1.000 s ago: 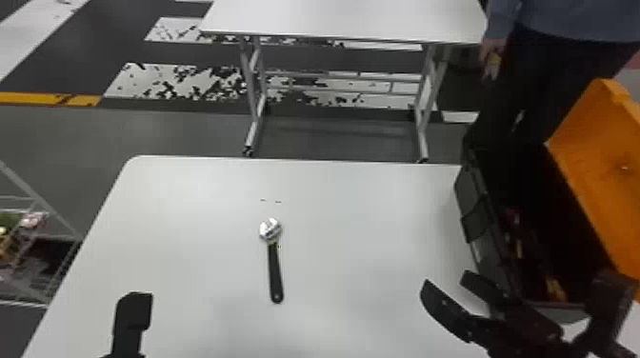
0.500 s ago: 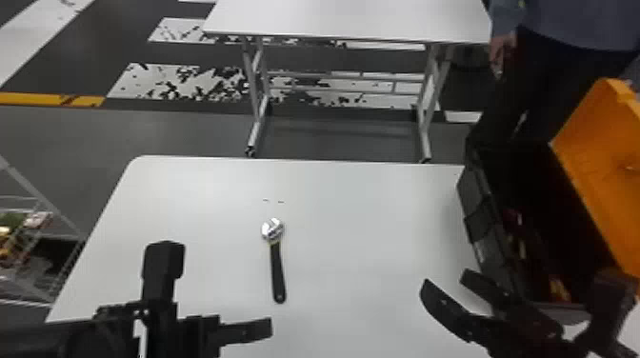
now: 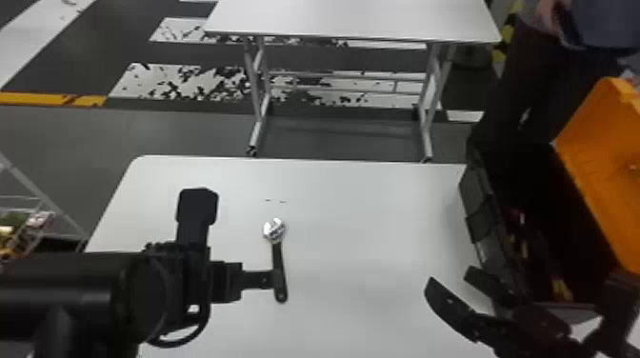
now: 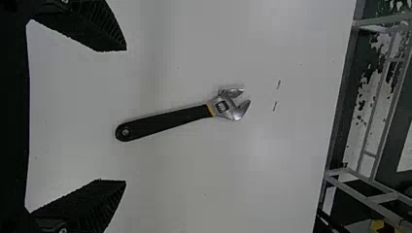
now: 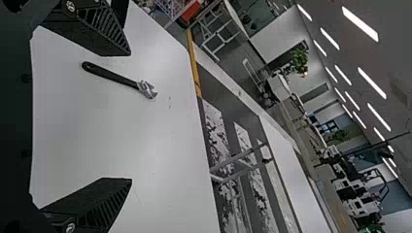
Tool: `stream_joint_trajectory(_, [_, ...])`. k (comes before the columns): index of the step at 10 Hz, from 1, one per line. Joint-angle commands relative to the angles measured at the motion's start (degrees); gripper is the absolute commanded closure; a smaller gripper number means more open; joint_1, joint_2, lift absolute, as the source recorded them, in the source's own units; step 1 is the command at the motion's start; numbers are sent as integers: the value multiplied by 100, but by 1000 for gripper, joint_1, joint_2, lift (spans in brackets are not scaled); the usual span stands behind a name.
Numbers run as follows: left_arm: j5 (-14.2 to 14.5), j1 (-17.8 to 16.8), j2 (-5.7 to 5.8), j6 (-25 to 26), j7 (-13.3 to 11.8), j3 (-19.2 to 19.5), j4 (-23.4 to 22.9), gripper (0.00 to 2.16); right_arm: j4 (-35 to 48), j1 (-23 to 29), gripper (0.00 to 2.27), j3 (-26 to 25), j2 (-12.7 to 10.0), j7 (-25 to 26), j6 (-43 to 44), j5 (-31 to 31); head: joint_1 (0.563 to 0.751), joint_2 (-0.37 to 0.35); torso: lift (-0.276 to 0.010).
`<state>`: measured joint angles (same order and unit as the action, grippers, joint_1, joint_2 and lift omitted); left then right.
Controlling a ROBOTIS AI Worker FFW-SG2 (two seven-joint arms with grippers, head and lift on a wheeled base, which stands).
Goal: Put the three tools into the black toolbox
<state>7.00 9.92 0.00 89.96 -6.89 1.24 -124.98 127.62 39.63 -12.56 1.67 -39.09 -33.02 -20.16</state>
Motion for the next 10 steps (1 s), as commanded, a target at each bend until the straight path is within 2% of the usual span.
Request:
stream_joint_trajectory(1, [3,-350,-15,7,311,-256,316,16,-9,0,76,-10,0,-11,54,-5,695,18,-51])
stream_joint_trajectory(5, [144,-1079,-15,7,944,-335,1081,16,-9,0,76,-54,0,-107,124,-58,695,15,-51])
stream_joint_trajectory(6, [276,-1194,-15,7,1093,-326,1204,16,-9,0,76,-62,0,-134,124,-75,695,18,-51])
stream_joint_trajectory(8, [777,-1361,-15,7,1612,-238,1468,16,-9,36,76,-62,-9,-169,177,-137,695,23,-51])
stream_joint_trajectory(9, [952,-1361,-15,7,1752,-168,1529,16,-26,44,76,-45,-9,-169,212,-137,695,26,-51])
stream_joint_trajectory(10, [1102,-1361,-15,7,1779,-89,1696,16,-26,53,76,-45,-9,-195,212,-137,695,23,-51])
